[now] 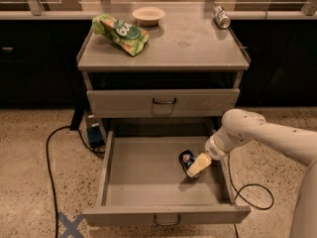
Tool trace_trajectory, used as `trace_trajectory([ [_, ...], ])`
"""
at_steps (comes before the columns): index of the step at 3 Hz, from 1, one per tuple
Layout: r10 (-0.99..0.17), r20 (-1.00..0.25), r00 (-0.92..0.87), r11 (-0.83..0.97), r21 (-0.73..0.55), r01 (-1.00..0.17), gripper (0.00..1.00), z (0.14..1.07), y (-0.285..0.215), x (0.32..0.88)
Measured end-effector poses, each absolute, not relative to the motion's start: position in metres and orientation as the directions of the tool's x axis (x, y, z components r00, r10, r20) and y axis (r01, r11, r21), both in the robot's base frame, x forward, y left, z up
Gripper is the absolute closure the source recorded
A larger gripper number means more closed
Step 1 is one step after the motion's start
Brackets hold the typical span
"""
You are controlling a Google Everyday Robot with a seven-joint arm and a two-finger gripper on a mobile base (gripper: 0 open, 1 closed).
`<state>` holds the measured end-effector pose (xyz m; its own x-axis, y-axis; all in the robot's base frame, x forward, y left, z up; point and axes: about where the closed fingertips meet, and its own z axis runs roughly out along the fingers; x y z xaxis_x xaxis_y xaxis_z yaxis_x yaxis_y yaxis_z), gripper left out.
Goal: Pick pepsi can from middle drawer and place on counter
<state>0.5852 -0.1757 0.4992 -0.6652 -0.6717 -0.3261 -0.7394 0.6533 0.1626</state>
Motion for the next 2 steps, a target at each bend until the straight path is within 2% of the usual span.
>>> trace_trajectory([
  [1,-0.657,-0.337,-0.674,0.626,0.254,-0.737,0.0,0.477,-0.149,0.57],
  [2,-0.66,-0.363,-0.658,0.57,0.329,-0.753,0.0,0.459,-0.097,0.562],
])
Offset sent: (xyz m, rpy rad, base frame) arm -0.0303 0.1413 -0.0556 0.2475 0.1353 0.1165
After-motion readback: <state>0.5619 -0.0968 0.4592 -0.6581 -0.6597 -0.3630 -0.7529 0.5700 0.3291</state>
